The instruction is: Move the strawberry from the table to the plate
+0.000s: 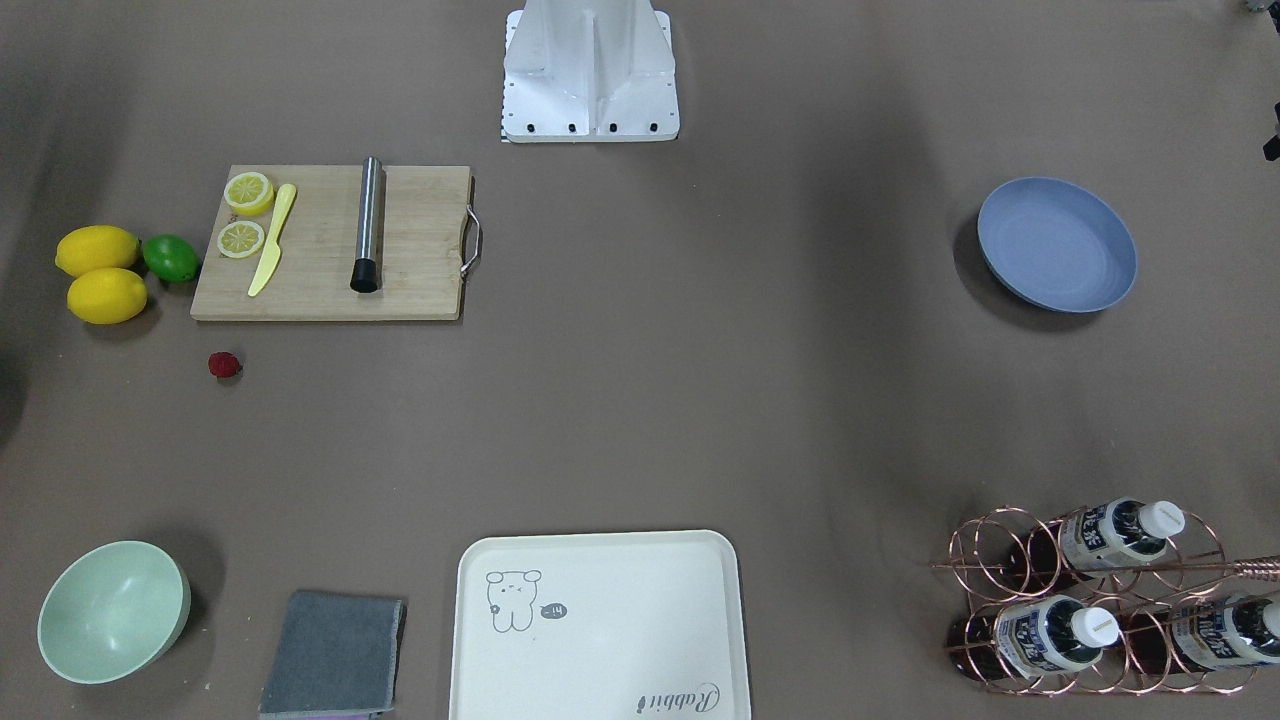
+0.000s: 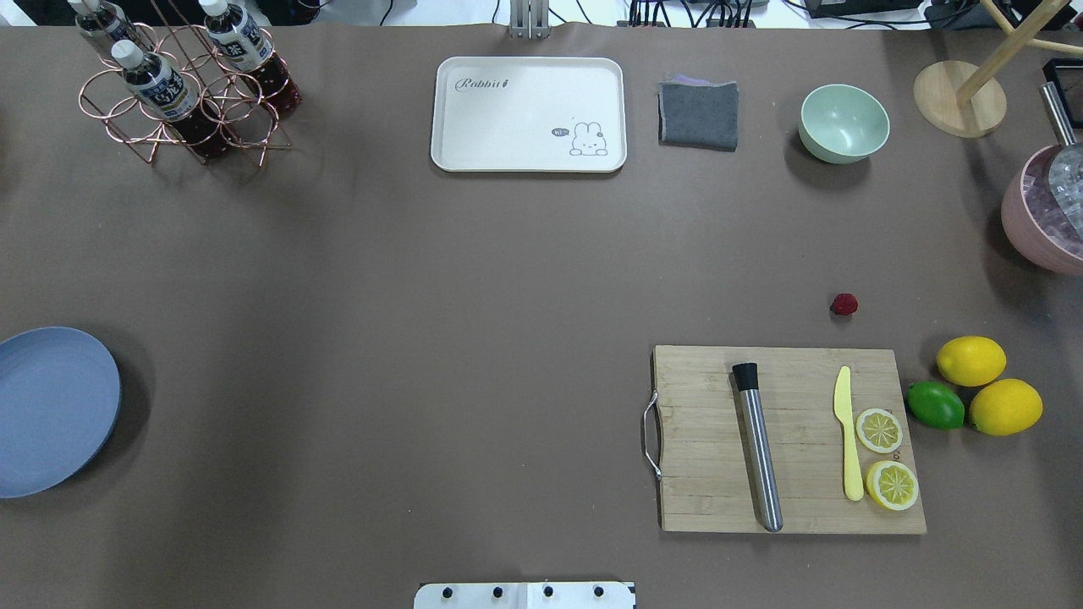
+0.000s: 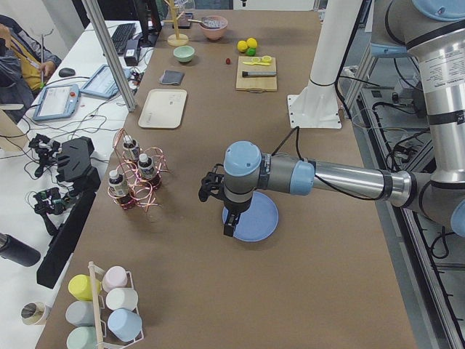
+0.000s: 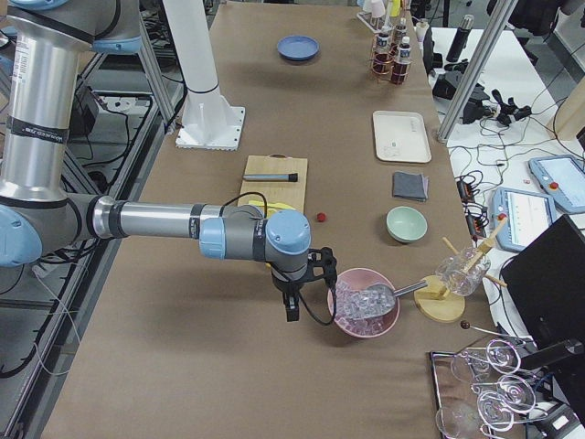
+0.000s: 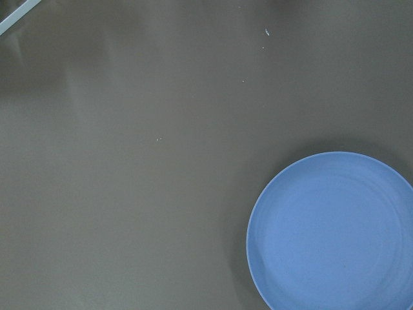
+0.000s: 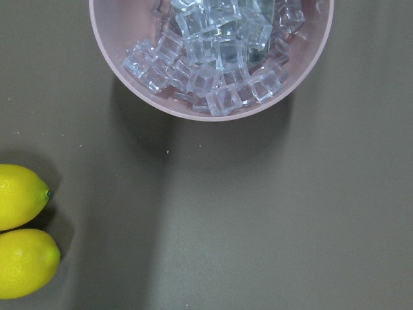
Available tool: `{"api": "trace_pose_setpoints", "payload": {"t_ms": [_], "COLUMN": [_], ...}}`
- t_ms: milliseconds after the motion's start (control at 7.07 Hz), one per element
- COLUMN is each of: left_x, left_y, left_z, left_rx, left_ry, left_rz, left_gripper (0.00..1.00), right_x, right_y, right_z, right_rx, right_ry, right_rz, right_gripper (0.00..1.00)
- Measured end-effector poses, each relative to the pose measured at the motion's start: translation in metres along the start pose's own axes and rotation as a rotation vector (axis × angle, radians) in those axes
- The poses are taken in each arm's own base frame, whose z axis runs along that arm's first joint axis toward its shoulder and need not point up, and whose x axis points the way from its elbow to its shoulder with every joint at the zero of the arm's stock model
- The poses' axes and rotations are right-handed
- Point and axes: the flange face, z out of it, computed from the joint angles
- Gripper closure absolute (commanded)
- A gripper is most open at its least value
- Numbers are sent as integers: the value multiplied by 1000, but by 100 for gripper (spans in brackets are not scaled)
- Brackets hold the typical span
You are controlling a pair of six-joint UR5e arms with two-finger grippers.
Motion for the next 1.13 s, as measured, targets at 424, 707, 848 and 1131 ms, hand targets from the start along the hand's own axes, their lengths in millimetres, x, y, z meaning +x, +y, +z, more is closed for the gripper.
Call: {"api": "trace_pose_setpoints", "payload": {"t_ms": [424, 707, 848, 1131], "left_x": [-7, -10, -10, -9], "left_y": [2, 2, 1, 0], "left_z": [10, 14, 13, 12], "left_rx": [-15, -20, -10, 19], "left_ry": [3, 4, 1, -3], "left_rz": [-2, -5, 4, 26], "left_gripper": [3, 3, 3, 3], "right_x": [3, 3, 3, 5], "right_y": [6, 8, 8, 11], "right_z": [4, 6, 6, 9], "right_rx": [-11, -13, -13, -20], "right_ry": [-1, -6, -7, -11], "right_rz": [2, 2, 2, 7], "right_gripper": [0, 0, 0, 0]}}
